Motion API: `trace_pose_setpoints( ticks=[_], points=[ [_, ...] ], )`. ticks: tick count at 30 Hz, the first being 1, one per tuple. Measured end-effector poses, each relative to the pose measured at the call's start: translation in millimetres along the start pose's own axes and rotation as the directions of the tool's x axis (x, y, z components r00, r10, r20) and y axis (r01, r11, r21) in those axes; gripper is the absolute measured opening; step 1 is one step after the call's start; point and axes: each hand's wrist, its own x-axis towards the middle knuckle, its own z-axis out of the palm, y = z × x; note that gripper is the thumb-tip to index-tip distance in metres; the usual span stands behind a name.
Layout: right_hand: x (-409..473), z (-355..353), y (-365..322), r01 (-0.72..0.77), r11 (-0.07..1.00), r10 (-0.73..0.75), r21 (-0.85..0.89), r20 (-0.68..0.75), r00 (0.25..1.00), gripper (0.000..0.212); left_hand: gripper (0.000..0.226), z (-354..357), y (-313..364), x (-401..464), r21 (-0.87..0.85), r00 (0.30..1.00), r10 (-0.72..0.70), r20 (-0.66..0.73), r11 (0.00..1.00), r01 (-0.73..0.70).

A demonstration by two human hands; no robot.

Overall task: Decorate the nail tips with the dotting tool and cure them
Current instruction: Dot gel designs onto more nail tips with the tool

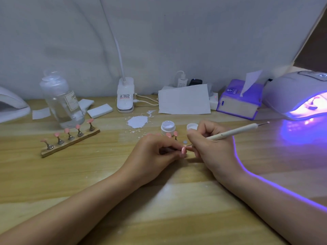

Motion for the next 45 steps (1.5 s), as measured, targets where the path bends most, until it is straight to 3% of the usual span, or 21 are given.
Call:
trace_pose_setpoints(
  ticks=[45],
  points=[
    [-1.6, 3.3, -1.5, -0.024, 0.999, 0.026, -0.047, 0.042, 0.999, 0.039, 0.012, -0.4, 0.7, 0.5, 0.018, 1.0, 0.01, -0.003, 1.0, -0.01]
  ],
)
